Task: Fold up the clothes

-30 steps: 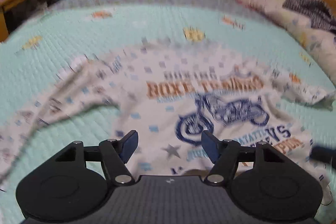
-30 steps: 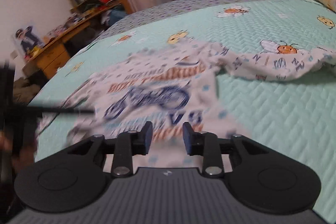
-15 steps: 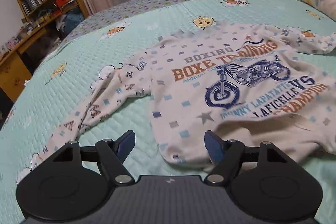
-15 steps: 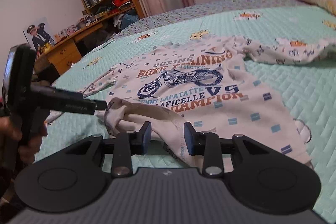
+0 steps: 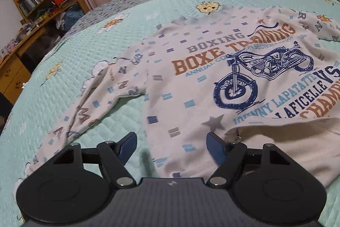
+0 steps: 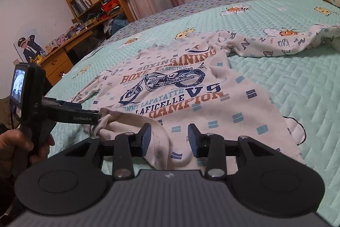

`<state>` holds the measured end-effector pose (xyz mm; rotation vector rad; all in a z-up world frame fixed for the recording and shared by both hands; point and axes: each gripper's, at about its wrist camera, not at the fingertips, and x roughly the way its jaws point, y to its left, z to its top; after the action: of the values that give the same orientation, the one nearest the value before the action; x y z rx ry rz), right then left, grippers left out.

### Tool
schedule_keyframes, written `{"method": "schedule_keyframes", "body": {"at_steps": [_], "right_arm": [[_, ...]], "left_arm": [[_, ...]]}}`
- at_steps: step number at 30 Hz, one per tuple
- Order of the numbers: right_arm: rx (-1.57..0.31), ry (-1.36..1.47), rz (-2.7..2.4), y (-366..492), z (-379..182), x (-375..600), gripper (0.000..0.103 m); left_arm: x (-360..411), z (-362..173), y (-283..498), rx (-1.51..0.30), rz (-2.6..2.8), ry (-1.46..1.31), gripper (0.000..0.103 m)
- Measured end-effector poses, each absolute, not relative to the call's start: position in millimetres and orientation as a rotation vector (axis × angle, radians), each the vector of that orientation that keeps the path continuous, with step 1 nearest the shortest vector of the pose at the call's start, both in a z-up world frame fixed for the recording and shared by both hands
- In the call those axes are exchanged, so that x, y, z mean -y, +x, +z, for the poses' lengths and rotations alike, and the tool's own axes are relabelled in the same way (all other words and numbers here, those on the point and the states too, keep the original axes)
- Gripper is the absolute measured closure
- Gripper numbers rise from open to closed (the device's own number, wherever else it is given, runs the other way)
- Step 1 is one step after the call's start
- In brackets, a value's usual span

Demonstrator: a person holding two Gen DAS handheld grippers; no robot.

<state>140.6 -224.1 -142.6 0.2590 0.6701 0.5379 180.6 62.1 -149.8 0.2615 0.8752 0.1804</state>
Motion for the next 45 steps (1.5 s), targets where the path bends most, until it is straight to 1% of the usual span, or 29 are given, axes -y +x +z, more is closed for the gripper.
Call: {"method": "schedule_keyframes", "body": {"at_steps": [3,5,7,9,10,11,13,18,22,25,27,29,31,32,34,37,39,40,41,42,43,45], "right_arm": [[-0.667,0.257,0.533,139,-142,223,0.063],[-0.666,0.256,0.530,137,-142,223,0.062],[-0.664,0.255,0.527,136,-142,222,0.062],[-0.662,0.255,0.523,135,-142,222,0.060],[-0.660,0.258,0.519,135,-142,222,0.059],[-0.658,0.260,0.515,135,-141,223,0.056],[-0.655,0.258,0.511,135,-140,224,0.055],[-0.644,0.265,0.505,131,-137,226,0.054],[-0.640,0.272,0.514,129,-136,224,0.054],[-0.639,0.276,0.530,128,-137,220,0.054],[-0.640,0.268,0.545,129,-137,218,0.054],[-0.643,0.262,0.550,128,-138,219,0.054],[-0.650,0.262,0.550,130,-140,220,0.053],[-0.654,0.262,0.550,130,-141,220,0.053],[-0.663,0.263,0.552,132,-144,220,0.052],[-0.676,0.264,0.554,135,-147,221,0.052],[-0.684,0.265,0.555,137,-150,221,0.052],[-0.688,0.265,0.555,138,-151,222,0.052],[-0.691,0.264,0.552,138,-153,222,0.052],[-0.693,0.265,0.549,136,-154,223,0.052],[-0.692,0.267,0.544,136,-153,224,0.052],[-0.684,0.271,0.533,135,-151,227,0.052]], "left_arm": [[-61,-150,185,-0.863,0.189,0.260,0.030],[-64,-150,186,-0.875,0.181,0.231,0.045],[-63,-149,185,-0.875,0.167,0.215,0.054],[-59,-150,186,-0.872,0.173,0.238,0.056],[-56,-152,188,-0.876,0.171,0.251,0.063],[-52,-154,189,-0.879,0.154,0.258,0.079],[-52,-152,187,-0.876,0.143,0.228,0.100],[-72,-133,167,-0.820,0.113,0.091,0.103],[-90,-114,147,-0.770,0.063,0.006,0.103],[-80,-106,136,-0.744,-0.002,0.062,0.103],[-73,-105,130,-0.730,-0.037,0.095,0.095],[-70,-107,126,-0.720,-0.019,0.124,0.072],[-72,-107,122,-0.709,-0.015,0.125,0.060],[-72,-107,121,-0.710,-0.034,0.124,0.056],[-68,-110,123,-0.718,-0.061,0.135,0.053],[-58,-122,133,-0.741,-0.072,0.176,0.052],[-53,-131,143,-0.763,-0.090,0.185,0.054],[-51,-136,148,-0.776,-0.104,0.185,0.062],[-47,-140,153,-0.787,-0.119,0.194,0.085],[-44,-144,158,-0.799,-0.120,0.205,0.098],[-44,-144,158,-0.799,-0.113,0.205,0.100],[-44,-146,158,-0.801,-0.099,0.203,0.100]]}}
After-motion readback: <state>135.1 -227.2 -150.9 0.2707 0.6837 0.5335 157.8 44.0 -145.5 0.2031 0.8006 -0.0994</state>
